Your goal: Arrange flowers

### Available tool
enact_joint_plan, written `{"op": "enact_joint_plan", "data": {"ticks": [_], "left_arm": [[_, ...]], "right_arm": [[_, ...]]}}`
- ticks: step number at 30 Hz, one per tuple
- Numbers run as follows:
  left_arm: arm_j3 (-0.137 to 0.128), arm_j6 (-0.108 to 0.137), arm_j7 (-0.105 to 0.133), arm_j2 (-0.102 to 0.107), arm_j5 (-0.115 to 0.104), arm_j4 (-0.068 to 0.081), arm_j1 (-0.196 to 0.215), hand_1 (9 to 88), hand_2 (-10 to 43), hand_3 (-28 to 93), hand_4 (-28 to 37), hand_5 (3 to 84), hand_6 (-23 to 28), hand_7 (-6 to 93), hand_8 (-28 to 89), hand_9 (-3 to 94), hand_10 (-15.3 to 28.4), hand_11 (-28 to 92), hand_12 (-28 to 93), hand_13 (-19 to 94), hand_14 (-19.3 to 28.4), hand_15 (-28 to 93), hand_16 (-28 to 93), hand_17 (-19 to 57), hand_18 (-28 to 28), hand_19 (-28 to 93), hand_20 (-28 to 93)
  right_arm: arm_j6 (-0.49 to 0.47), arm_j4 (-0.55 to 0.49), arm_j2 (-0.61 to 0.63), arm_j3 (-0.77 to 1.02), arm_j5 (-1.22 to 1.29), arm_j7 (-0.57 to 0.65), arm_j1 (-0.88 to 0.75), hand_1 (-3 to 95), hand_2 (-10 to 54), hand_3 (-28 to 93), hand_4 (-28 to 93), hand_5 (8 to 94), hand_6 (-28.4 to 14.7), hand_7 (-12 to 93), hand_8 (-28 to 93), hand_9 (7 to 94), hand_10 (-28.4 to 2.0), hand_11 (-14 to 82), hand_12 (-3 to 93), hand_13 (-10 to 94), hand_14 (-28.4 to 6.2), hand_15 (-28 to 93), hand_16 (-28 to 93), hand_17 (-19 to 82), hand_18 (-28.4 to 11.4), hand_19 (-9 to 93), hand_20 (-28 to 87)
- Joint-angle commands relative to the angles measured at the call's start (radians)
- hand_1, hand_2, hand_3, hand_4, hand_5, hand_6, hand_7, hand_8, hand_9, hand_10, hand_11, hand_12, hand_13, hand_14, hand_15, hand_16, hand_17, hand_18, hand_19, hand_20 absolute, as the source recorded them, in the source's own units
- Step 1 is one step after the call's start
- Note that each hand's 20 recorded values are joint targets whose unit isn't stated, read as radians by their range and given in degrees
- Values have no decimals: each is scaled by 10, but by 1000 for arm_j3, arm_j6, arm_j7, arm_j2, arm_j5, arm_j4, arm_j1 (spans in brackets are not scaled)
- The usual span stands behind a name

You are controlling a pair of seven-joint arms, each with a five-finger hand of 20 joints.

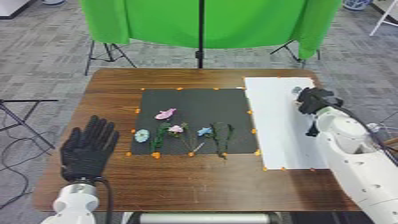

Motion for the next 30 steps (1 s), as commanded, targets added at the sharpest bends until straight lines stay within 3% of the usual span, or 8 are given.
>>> {"op": "enact_joint_plan", "data": {"ticks": [1, 5, 8, 15, 21, 30], "left_arm": [[7, 8, -17, -14, 2, 13, -4, 266, 195, 776, -283, 484, 92, 146, -108, 419, 146, 235, 85, 306, 158, 406, -94, -78, 139, 387, 128], [6, 9, -22, -16, 5, 16, -7, 266, 195, 776, -283, 485, 93, 146, -108, 421, 147, 235, 85, 305, 159, 408, -94, -78, 139, 387, 127], [5, 10, -24, -18, 6, 18, -7, 265, 195, 774, -283, 486, 94, 145, -108, 422, 148, 236, 85, 305, 160, 408, -94, -78, 139, 387, 127], [-10, 6, -6, -12, 0, 8, 16, 264, 194, 774, -283, 487, 94, 146, -108, 423, 148, 236, 85, 306, 159, 408, -93, -77, 139, 385, 126], [-15, 4, -8, -13, -2, 7, 16, 263, 193, 774, -283, 488, 94, 144, -108, 423, 148, 235, 85, 306, 159, 409, -94, -77, 139, 385, 126], [-11, 7, -17, -13, -4, 11, 0, 263, 194, 774, -283, 488, 95, 145, -108, 423, 148, 235, 85, 306, 159, 407, -94, -78, 139, 385, 126]], "right_arm": [[71, 25, -10, -35, -3, -18, 5, 586, -95, 628, -283, 698, 57, 218, -89, 723, -67, 135, 140, 603, -71, 243, 203, 245, -175, 674, 282], [128, 41, -14, -62, -26, -27, 9, 634, -95, 503, -283, 742, 49, 227, -57, 760, -68, 111, 178, 619, -70, 249, 209, 247, -174, 670, 287], [182, 32, -7, -72, -30, -35, 1, 600, -95, 621, -282, 795, 51, 241, -34, 829, -67, 40, 261, 643, -56, 221, 283, 253, -171, 665, 293], [295, -126, 33, -95, -8, -93, -38, 591, -95, 667, -283, 814, 48, 249, -30, 854, -68, 33, 280, 661, -52, 212, 317, 259, -171, 665, 294], [280, -262, 15, -170, -3, -196, -46, 584, -95, 680, -283, 816, 46, 248, -25, 855, -73, 32, 282, 662, -52, 212, 326, 259, -172, 666, 294], [201, -271, -9, -299, -38, -293, -1, 580, -95, 691, -283, 816, 45, 250, -23, 844, -78, 32, 283, 655, -54, 213, 327, 259, -174, 668, 294]]}}
